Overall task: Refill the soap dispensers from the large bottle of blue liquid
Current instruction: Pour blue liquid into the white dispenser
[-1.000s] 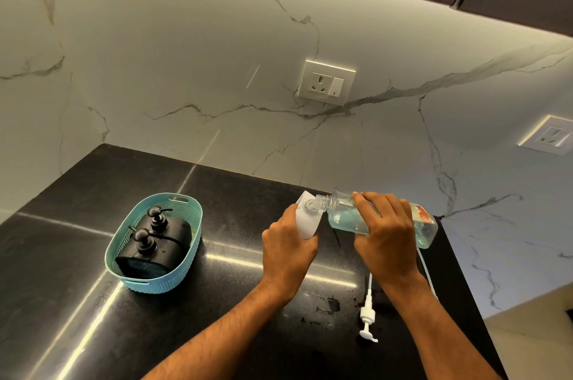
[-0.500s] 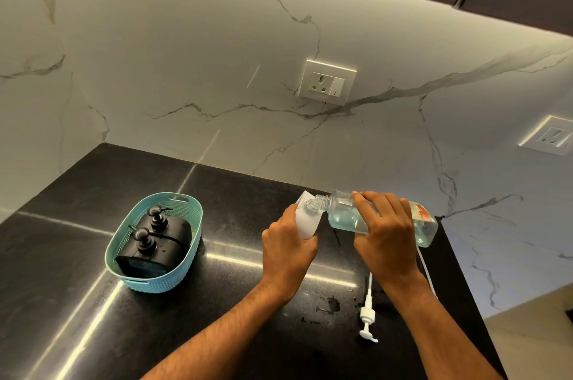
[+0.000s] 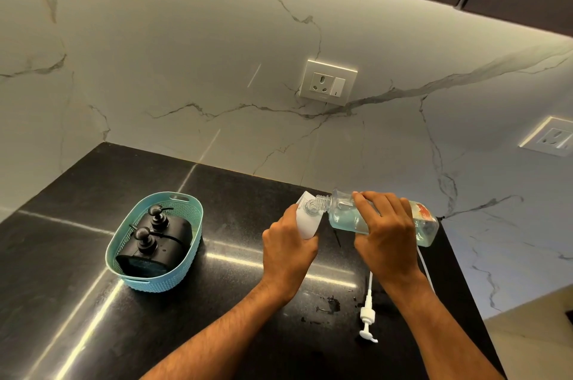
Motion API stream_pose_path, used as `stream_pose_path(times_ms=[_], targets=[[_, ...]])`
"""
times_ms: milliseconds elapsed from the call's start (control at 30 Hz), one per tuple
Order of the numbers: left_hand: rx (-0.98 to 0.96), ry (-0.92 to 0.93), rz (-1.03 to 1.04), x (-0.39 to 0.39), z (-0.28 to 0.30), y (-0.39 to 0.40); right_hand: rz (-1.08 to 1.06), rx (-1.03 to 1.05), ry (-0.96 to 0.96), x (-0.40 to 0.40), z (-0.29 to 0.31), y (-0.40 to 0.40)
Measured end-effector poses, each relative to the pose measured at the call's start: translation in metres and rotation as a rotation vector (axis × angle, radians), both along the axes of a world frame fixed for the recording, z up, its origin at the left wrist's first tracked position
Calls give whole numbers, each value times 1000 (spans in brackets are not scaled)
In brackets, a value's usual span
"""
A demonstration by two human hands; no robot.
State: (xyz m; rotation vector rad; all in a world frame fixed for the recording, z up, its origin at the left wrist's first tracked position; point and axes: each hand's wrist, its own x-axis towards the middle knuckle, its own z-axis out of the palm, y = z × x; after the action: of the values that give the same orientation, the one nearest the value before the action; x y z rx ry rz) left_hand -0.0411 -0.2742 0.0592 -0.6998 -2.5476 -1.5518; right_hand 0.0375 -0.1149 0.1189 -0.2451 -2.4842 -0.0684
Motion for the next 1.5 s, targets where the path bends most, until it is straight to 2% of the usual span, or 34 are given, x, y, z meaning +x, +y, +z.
stream_pose_path(times_ms=[1500], targets=[[-23, -4, -3, -2, 0, -1, 4, 22, -8, -3, 4, -2]])
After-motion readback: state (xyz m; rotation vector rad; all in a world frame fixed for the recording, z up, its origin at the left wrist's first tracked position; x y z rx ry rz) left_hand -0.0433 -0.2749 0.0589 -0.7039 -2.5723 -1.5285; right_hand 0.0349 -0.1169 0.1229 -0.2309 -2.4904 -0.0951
